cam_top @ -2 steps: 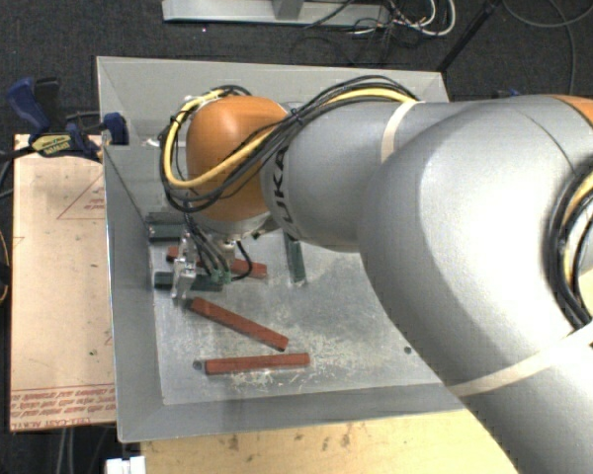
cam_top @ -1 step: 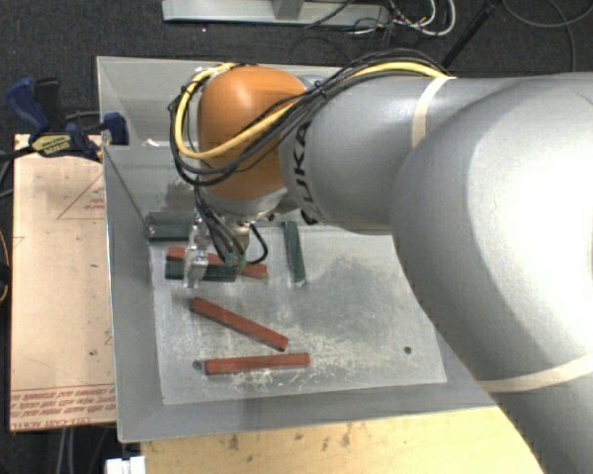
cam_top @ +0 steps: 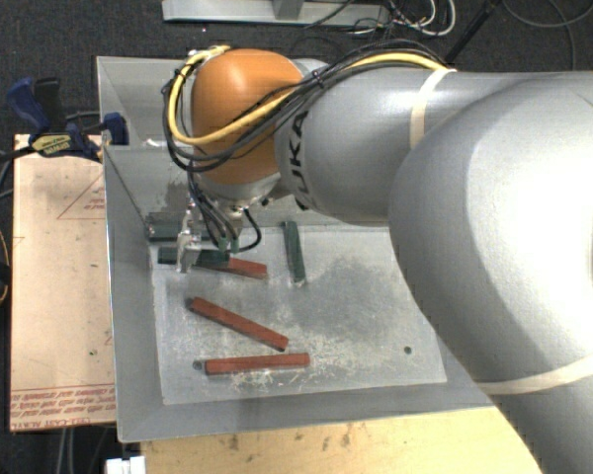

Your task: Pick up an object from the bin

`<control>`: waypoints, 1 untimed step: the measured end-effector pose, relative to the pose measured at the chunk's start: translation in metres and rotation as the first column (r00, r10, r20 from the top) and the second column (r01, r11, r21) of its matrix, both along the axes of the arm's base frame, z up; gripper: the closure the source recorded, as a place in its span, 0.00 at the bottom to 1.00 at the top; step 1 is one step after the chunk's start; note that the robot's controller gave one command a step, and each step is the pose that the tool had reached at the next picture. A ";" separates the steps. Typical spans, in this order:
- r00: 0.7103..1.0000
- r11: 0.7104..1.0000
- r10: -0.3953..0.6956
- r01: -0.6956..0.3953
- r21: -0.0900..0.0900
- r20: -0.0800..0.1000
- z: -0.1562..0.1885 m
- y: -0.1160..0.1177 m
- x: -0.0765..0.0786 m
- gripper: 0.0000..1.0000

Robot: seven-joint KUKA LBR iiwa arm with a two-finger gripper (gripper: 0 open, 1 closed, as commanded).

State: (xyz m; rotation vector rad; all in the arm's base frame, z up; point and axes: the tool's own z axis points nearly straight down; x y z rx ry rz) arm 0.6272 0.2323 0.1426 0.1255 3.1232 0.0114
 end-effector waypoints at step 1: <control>1.000 1.000 0.008 -0.009 -0.007 -0.021 -0.027 -0.005 -0.010 1.00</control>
Offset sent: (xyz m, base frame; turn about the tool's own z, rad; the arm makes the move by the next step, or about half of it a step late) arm 0.0149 -0.0027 0.0941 -0.0627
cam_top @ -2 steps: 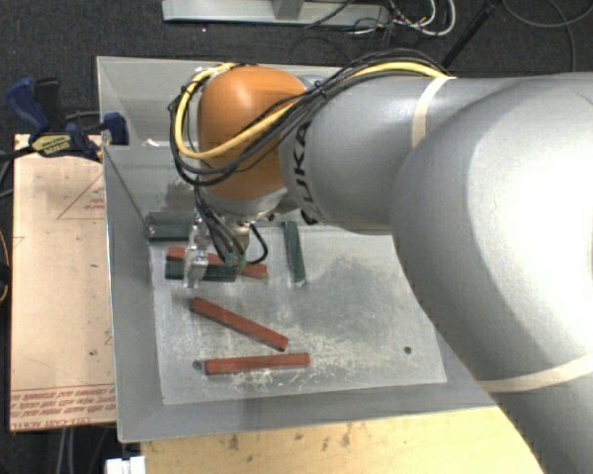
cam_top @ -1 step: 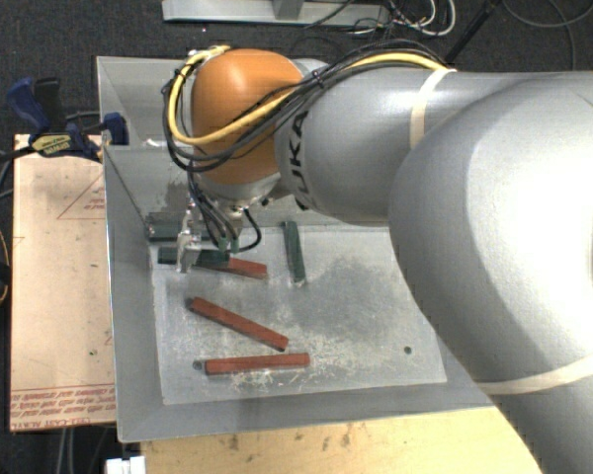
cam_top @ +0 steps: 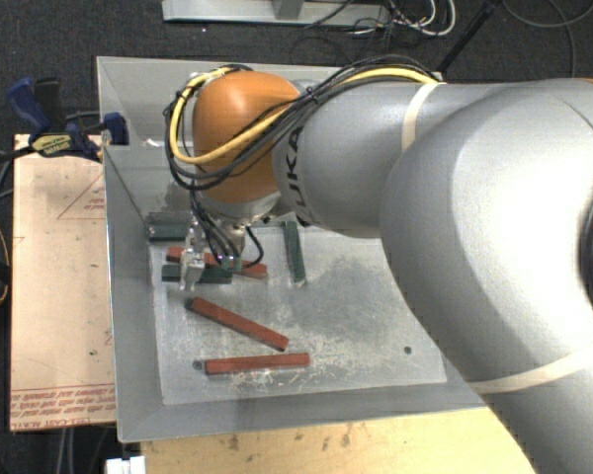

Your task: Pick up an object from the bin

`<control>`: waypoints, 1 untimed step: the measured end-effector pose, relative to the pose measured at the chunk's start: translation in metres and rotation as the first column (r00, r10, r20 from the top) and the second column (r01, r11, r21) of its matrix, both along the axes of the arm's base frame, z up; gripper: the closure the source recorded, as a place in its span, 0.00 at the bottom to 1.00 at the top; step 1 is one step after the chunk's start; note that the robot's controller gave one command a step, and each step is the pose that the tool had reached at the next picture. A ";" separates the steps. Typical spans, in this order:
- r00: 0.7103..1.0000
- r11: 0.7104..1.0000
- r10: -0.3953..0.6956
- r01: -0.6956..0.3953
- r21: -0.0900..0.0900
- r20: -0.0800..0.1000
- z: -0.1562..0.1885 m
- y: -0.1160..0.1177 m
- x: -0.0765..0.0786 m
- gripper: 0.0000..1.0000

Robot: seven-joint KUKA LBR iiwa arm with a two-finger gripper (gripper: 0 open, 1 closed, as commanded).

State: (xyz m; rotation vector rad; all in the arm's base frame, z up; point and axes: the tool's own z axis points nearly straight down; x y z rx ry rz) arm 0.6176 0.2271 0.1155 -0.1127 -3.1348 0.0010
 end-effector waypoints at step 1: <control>1.000 1.000 0.028 -0.028 0.000 0.003 0.061 0.002 0.012 1.00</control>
Offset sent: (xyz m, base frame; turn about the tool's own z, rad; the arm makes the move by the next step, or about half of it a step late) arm 0.0224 -0.0052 0.0160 -0.0400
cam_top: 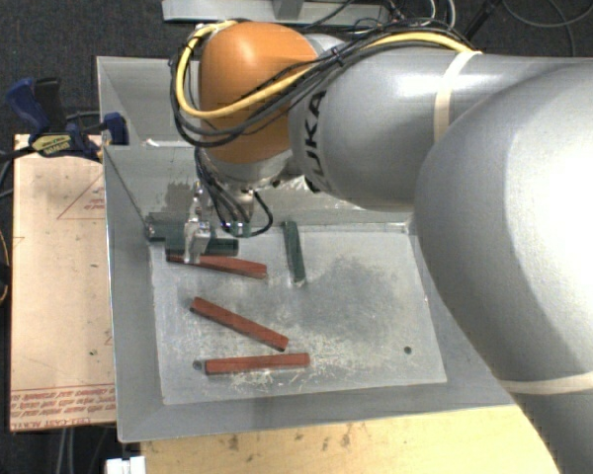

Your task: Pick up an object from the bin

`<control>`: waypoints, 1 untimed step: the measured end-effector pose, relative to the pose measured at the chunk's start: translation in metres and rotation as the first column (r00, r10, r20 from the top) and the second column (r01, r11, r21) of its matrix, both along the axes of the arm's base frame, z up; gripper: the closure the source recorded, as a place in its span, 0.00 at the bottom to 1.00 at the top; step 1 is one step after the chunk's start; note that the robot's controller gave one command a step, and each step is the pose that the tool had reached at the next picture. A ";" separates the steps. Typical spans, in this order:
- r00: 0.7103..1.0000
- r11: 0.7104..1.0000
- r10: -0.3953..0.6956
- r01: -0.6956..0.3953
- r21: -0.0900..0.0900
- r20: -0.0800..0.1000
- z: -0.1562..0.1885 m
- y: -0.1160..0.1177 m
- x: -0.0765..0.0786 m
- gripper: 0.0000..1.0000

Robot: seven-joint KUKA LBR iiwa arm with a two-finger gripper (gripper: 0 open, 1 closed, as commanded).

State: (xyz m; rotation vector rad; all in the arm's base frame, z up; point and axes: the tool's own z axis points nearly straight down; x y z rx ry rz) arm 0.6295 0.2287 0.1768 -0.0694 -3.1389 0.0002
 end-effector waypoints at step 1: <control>1.000 1.000 0.006 -0.006 0.005 0.016 0.015 -0.001 0.008 1.00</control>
Offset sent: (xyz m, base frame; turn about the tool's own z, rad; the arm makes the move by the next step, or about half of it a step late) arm 0.0061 -0.0042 0.0490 -0.0084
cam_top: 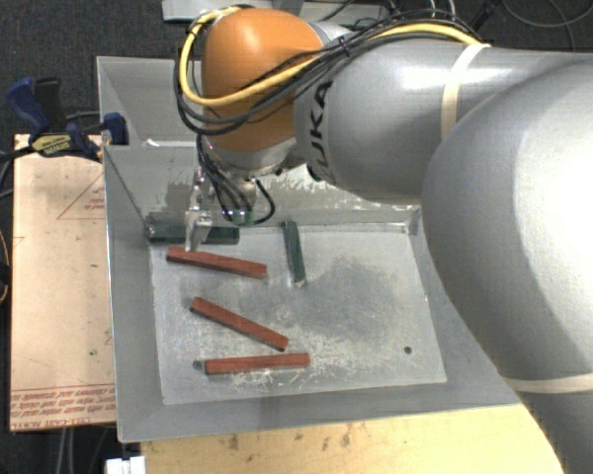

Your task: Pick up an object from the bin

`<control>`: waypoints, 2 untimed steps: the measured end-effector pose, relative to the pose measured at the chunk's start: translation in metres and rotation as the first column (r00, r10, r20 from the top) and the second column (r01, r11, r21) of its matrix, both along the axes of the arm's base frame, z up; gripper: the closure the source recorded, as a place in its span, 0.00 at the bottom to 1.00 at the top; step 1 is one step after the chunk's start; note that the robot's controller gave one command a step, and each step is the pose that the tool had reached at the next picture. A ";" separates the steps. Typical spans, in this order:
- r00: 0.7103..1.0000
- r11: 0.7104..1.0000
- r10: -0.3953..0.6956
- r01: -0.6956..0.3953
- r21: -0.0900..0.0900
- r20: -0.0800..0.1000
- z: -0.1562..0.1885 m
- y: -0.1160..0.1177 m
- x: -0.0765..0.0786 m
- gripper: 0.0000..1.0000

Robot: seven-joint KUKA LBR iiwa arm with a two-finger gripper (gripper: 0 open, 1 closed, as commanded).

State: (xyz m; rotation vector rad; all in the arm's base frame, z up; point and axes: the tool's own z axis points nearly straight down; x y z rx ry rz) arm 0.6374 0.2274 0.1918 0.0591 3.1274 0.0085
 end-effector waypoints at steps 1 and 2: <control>1.000 1.000 0.001 -0.001 -0.006 -0.019 -0.003 -0.002 -0.004 1.00; 0.989 0.989 0.145 -0.145 -0.003 -0.003 -0.037 -0.020 0.003 1.00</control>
Offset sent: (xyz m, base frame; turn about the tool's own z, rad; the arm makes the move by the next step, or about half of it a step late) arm 0.0047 -0.0508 -0.1218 -0.3667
